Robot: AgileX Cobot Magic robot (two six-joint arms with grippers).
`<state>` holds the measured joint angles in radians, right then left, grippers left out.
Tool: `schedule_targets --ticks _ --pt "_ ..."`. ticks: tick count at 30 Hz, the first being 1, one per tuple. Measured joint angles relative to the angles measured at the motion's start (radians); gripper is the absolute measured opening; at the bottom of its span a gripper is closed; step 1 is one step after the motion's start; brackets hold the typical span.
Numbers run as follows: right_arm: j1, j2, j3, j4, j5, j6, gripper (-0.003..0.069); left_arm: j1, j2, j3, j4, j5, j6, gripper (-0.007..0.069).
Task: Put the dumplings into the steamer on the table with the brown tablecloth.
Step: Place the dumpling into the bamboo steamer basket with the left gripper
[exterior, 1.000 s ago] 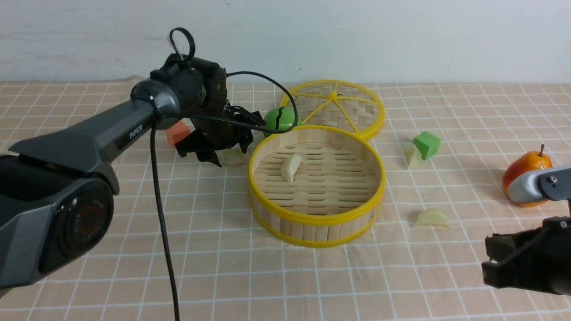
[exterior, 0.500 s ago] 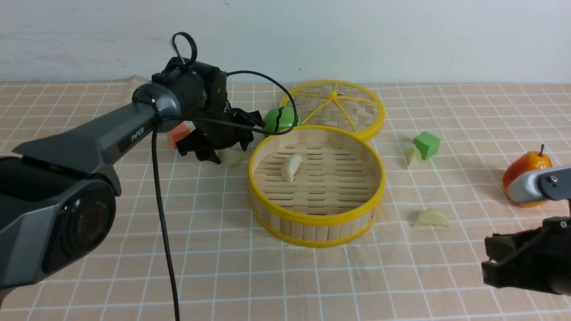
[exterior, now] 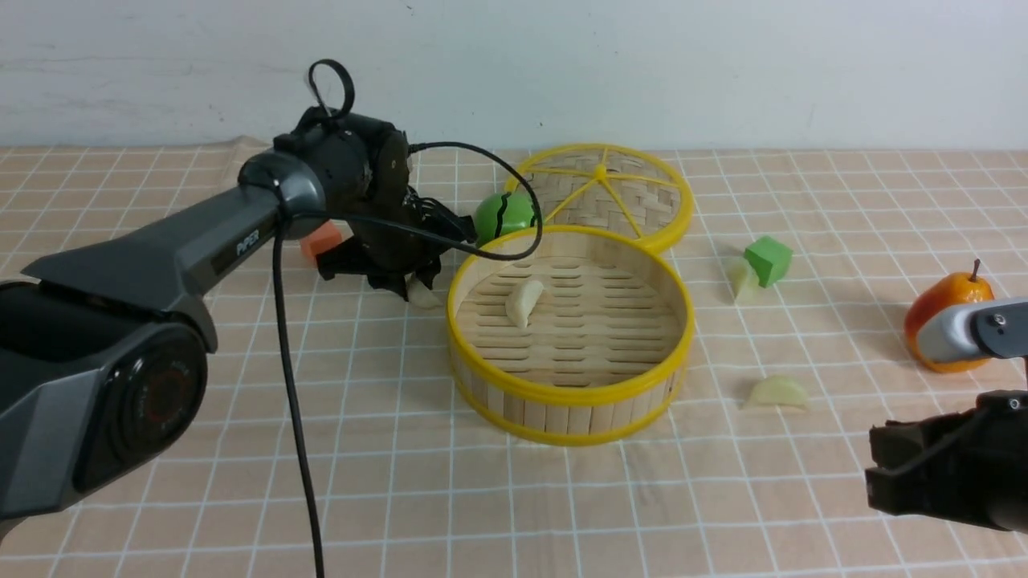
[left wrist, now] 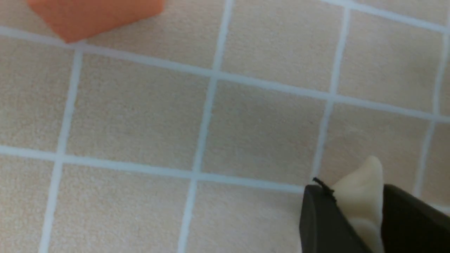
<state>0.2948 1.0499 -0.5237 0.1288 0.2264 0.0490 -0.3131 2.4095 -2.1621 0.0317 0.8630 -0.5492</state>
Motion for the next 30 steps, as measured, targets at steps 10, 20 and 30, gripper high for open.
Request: schedule_targets --ticks 10,20,30 --pt "0.000 0.000 0.000 0.000 0.000 -0.001 0.0092 -0.106 -0.198 -0.003 -0.149 0.175 0.282 0.0183" --pt "0.000 0.000 0.000 0.016 0.005 -0.008 0.0095 -0.252 -0.163 0.166 -0.039 0.095 0.312 0.0183" --pt "0.000 0.000 0.000 0.019 0.025 -0.008 0.0106 -0.248 -0.123 0.169 0.004 0.118 0.319 0.0345"
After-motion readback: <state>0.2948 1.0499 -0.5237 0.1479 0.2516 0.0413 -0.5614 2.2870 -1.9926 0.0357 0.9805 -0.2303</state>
